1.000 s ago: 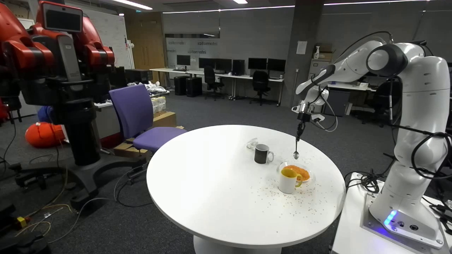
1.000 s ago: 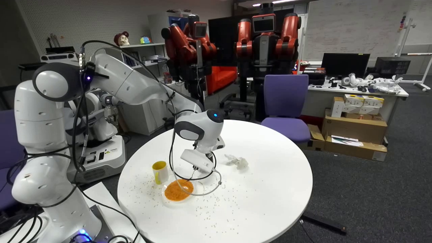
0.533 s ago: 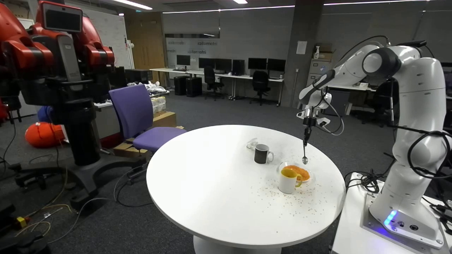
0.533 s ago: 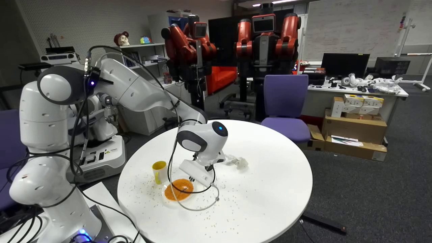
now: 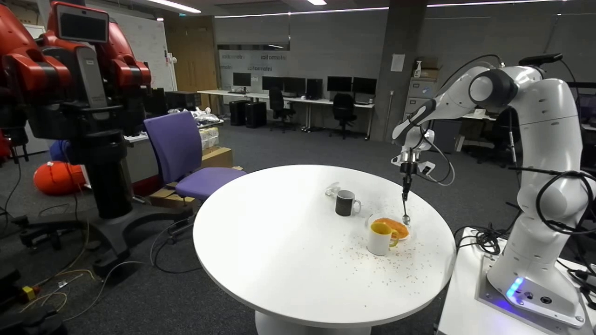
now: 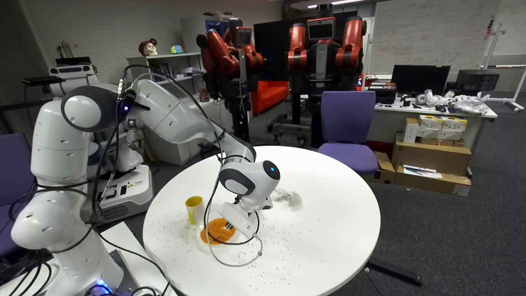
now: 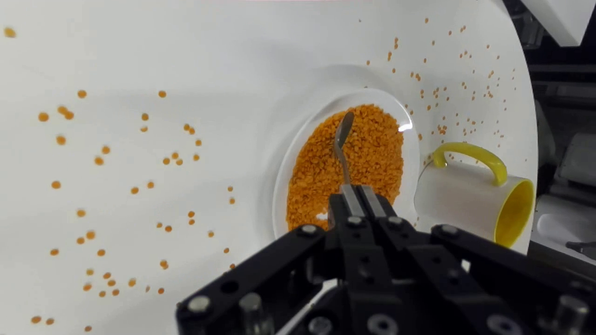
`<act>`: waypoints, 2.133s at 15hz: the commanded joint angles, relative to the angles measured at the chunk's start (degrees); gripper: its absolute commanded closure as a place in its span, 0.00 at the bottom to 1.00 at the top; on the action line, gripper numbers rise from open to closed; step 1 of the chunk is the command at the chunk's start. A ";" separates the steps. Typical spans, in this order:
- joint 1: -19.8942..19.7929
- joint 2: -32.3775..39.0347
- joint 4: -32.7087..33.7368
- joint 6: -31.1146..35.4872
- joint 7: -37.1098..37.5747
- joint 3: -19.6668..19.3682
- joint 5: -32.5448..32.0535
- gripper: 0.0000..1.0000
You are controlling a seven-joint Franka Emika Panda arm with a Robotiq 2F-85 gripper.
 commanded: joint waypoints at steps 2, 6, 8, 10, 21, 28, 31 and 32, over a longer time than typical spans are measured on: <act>-1.30 2.62 3.53 -2.68 3.52 0.98 -0.73 0.99; -1.66 4.35 5.31 -2.42 4.63 1.79 -0.03 0.99; -1.79 5.26 6.21 -2.48 5.11 2.21 0.08 0.99; -1.95 5.99 6.99 -2.58 5.29 2.65 0.35 0.99; -5.39 11.78 13.38 -10.79 2.36 6.47 4.84 0.99; -7.52 15.78 17.94 -15.24 -0.76 7.45 6.20 0.99; -8.56 17.49 19.56 -16.30 -3.13 7.41 6.43 0.99; -8.98 18.15 20.03 -16.53 -3.92 7.45 6.63 0.99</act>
